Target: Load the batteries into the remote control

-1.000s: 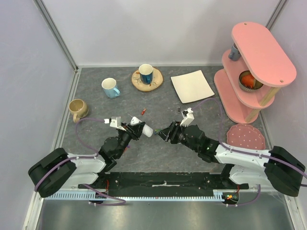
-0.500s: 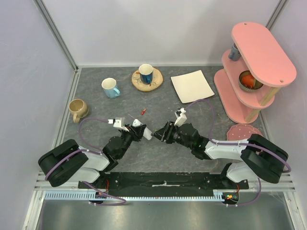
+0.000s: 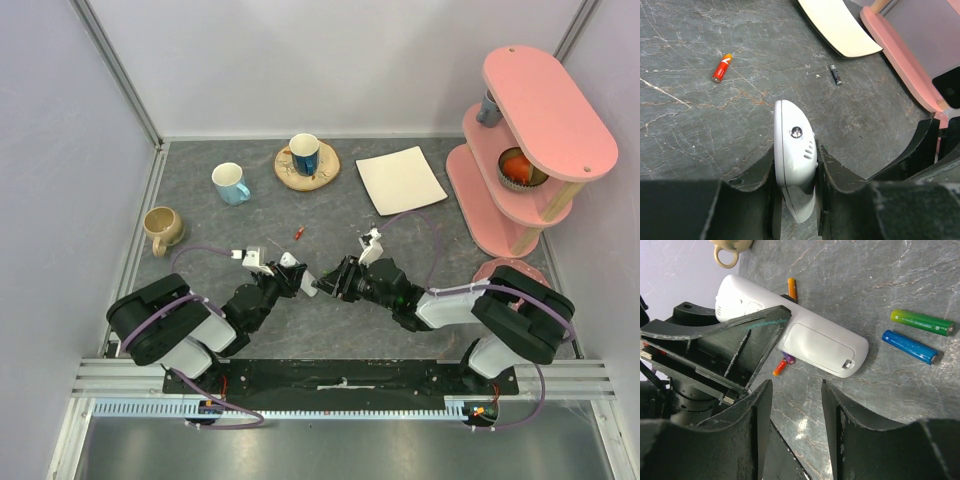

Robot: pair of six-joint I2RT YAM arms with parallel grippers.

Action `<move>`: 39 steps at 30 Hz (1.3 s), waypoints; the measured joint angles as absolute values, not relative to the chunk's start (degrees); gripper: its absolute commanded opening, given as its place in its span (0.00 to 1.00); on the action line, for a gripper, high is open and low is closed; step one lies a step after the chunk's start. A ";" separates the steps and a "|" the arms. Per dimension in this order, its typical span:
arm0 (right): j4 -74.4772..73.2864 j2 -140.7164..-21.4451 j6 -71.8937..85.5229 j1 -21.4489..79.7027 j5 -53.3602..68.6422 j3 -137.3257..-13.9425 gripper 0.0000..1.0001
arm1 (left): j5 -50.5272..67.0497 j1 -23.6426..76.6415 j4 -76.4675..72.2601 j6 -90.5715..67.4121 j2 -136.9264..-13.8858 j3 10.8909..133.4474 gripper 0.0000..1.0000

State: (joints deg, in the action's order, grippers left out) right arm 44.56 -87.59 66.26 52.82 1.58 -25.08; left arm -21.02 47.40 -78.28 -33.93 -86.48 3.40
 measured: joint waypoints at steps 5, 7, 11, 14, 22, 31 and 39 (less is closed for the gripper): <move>46.54 -89.93 66.92 52.36 2.61 -24.62 0.52 | -21.04 47.40 -79.05 -34.04 -87.00 3.40 0.02; 47.70 -90.83 67.48 52.25 2.94 -24.21 0.52 | -21.06 47.40 -79.05 -34.04 -87.00 3.40 0.02; 50.83 -93.54 69.04 52.07 3.53 -23.14 0.51 | -21.06 47.46 -79.05 -34.11 -87.00 3.40 0.02; 53.19 -95.50 70.13 51.81 4.08 -22.74 0.50 | -21.12 47.46 -79.05 -34.24 -87.00 3.40 0.02; 58.41 -98.50 72.29 51.57 4.75 -22.74 0.49 | -21.71 47.77 -78.98 -34.28 -86.89 3.40 0.02; 60.84 -100.20 73.36 51.35 4.73 -22.63 0.47 | -22.15 48.01 -78.56 -34.50 -86.59 3.40 0.02; 62.46 -101.84 73.97 50.87 4.73 -22.26 0.47 | -22.28 48.10 -78.54 -34.52 -86.54 3.40 0.02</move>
State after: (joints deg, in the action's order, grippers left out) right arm 62.46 -101.84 73.97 50.87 4.73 -22.26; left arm -22.28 48.10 -78.54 -34.52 -86.54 3.40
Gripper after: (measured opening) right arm 0.471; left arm 0.315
